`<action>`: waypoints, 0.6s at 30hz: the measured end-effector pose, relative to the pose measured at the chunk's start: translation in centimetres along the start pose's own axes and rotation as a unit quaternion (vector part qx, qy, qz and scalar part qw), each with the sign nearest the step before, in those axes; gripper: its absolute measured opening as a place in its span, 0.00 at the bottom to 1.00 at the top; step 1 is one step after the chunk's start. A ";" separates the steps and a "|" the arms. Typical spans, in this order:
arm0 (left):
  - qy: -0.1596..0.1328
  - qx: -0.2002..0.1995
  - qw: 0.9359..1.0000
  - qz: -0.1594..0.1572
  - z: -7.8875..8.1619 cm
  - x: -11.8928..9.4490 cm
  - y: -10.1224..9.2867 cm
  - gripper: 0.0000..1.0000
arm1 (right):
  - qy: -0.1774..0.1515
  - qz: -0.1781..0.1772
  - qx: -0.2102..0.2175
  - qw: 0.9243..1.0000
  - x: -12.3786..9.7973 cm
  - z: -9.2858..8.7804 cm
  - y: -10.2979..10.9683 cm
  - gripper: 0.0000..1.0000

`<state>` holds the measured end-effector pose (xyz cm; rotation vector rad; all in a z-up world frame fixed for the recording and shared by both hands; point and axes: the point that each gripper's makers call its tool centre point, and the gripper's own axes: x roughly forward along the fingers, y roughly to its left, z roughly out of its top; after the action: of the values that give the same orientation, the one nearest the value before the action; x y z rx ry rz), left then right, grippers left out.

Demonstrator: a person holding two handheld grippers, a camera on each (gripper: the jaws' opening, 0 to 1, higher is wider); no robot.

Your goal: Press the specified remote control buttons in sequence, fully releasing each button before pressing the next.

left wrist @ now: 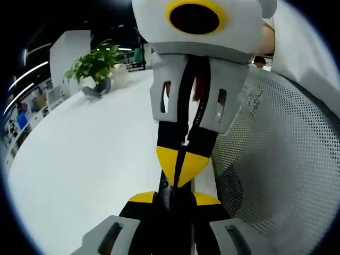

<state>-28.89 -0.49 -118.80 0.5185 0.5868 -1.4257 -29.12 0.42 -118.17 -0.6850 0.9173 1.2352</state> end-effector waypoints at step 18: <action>-0.002 0.001 1.000 0.000 0.0 -0.1 0.0 0.25 | 0.003 0.024 0.035 0.999 0.3 0.1 -1.1 0.00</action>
<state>-28.92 -0.45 -118.76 0.5162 0.5827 -1.4268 -28.05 0.46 -118.44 -0.6146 0.9810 1.2381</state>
